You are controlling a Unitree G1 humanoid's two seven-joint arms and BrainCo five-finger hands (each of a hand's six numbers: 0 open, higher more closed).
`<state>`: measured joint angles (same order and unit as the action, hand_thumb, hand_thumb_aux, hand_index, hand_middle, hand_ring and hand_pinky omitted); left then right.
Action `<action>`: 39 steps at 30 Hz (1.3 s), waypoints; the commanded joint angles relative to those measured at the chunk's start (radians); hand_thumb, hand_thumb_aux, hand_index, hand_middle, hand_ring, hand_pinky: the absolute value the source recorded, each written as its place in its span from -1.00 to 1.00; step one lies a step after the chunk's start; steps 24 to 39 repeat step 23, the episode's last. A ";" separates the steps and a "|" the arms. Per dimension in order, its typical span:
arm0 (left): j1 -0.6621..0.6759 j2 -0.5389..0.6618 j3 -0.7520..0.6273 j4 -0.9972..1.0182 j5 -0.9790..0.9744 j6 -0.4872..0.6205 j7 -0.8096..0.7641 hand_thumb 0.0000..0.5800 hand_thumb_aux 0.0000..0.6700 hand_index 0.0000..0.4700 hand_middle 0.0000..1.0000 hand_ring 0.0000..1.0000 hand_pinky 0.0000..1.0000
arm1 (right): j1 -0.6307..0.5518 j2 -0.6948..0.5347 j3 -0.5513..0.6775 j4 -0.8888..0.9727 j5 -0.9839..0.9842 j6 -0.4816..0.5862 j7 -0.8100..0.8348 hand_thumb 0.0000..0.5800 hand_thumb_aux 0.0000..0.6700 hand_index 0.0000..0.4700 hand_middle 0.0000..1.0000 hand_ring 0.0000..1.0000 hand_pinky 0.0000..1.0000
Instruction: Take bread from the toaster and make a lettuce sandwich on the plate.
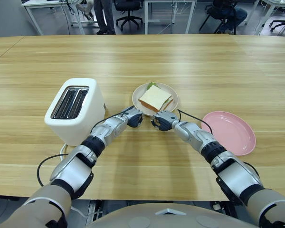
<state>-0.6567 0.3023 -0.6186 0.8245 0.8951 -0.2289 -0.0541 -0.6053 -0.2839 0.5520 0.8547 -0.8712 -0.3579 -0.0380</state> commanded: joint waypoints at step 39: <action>0.916 0.031 0.456 -1.254 -0.890 -0.114 -0.213 -1.00 -1.00 -1.00 -1.00 -1.00 -1.00 | 0.788 -0.047 -0.475 -1.128 1.119 0.061 0.302 -1.00 -1.00 -1.00 -1.00 -1.00 -1.00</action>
